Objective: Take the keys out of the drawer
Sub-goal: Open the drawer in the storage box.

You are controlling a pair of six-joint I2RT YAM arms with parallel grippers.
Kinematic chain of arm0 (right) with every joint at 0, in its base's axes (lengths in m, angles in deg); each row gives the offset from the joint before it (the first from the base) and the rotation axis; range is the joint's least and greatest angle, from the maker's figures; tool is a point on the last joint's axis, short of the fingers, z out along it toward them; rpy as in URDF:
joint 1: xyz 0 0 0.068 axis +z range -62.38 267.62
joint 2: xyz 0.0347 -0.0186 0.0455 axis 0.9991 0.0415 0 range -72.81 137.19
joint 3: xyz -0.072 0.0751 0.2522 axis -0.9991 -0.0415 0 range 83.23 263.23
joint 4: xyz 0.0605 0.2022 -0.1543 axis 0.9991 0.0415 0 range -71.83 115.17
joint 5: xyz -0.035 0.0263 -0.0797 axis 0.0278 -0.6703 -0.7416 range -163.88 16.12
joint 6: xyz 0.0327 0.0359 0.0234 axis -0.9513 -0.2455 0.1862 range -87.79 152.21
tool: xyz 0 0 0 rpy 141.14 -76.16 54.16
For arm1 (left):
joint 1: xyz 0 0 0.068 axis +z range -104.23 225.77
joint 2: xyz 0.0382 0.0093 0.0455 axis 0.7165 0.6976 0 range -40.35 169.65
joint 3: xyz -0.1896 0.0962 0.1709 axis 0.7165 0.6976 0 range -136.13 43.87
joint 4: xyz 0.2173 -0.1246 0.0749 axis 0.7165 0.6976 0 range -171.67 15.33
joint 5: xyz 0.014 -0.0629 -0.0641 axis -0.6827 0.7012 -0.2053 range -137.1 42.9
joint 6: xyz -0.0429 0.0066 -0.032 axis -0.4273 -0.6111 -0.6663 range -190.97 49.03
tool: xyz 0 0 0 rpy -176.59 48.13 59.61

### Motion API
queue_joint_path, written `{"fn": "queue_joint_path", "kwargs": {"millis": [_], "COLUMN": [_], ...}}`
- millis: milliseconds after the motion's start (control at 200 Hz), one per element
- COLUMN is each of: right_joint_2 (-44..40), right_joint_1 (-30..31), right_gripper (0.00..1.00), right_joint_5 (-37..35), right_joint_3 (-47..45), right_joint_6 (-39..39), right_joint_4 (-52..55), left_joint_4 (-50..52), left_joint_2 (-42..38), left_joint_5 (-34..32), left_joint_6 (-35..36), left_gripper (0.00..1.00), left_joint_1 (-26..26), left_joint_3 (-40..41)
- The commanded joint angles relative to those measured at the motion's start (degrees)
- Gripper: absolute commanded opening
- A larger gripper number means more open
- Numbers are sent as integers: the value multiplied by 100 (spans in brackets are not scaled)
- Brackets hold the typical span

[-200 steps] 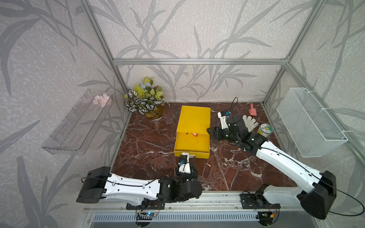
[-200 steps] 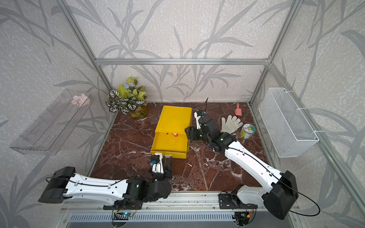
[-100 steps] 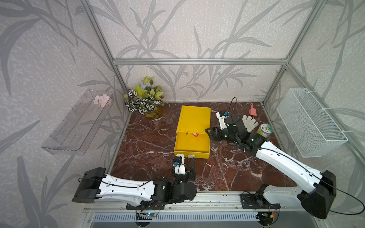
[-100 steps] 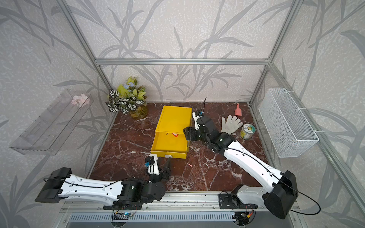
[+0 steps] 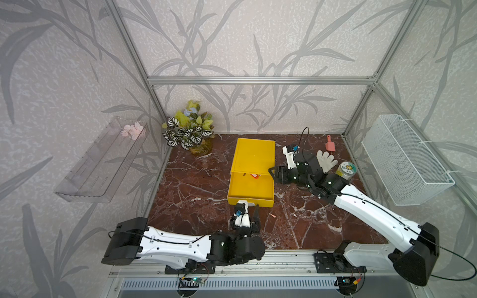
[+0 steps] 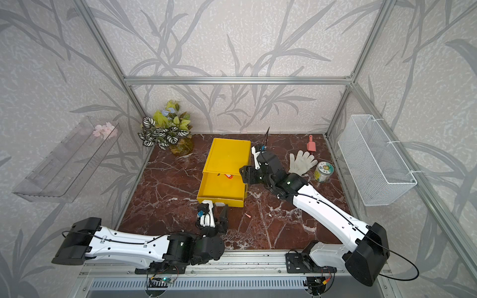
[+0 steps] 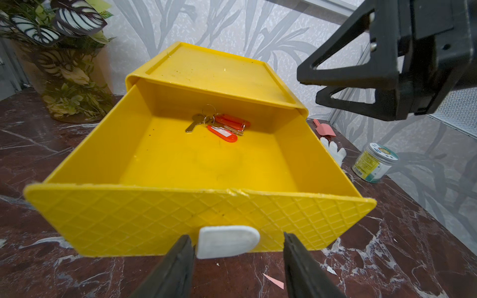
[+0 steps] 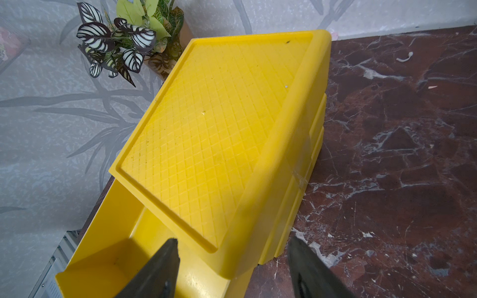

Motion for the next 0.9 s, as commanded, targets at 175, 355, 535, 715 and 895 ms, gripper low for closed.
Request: {"fn": "queue_joint_path", "kwargs": {"millis": [175,355,535,715,895], "right_joint_2": [-84,-84,-108,-145,-154], "right_joint_1": [31,31,31,31,32], "right_gripper": [70,70,70,70,70], "right_joint_5": [-18,-23,-47,-84,-119], "right_joint_3": [-152,-189,-236,-288,-323], "right_joint_6": [7,26,45,61,62], "right_joint_4": [-188,-224,-253,-278,-294], "left_joint_4": [333,327,259,83,221], "left_joint_2": [75,225,317,311,195], "left_joint_5": [-72,-33,45,118,279], "left_joint_6": [-219,-171,-100,7,-32], "left_gripper": [54,53,51,46,41], "left_joint_1": [310,351,394,424,422], "left_joint_3": [-129,-217,-239,-161,-146]}}
